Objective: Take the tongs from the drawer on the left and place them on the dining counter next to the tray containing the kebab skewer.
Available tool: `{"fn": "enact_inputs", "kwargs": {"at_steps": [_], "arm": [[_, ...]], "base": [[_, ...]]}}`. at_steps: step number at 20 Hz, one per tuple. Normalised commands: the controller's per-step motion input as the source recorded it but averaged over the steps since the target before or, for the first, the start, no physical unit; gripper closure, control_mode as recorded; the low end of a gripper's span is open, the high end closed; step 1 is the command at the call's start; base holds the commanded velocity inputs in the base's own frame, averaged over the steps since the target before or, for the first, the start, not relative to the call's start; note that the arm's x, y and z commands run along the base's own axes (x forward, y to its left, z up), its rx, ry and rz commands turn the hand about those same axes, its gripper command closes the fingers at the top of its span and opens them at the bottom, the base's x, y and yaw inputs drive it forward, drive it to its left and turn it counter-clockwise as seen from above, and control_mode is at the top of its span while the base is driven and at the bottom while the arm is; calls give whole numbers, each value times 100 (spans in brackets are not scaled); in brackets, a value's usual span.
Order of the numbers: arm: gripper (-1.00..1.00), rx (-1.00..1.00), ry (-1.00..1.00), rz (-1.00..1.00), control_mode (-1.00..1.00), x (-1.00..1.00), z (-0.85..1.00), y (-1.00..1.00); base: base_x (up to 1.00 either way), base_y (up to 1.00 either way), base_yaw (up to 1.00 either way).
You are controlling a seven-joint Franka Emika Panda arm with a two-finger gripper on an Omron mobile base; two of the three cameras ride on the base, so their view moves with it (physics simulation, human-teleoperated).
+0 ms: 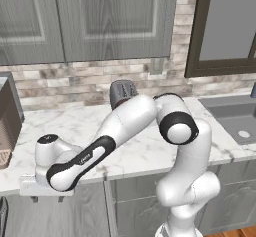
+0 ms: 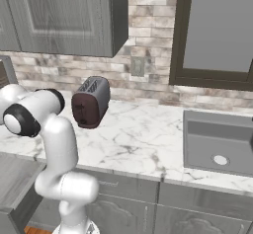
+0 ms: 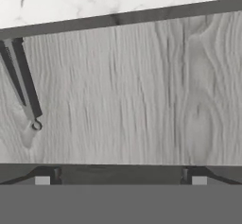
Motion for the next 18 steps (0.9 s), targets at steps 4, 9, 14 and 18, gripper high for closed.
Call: {"fn": "enact_inputs", "kwargs": {"at_steps": [4,9,14,18], "arm": [[-100,0,-2,-1,-100,-40,-1,12],[-100,0,0,-5,-100,-50,9,8],[-100,0,0,-7,-100,-16,1,1],[-100,0,0,-8,-100,-5,-1,0]], "base": [[0,0,0],[0,0,0],[0,0,0],[0,0,0]]}}
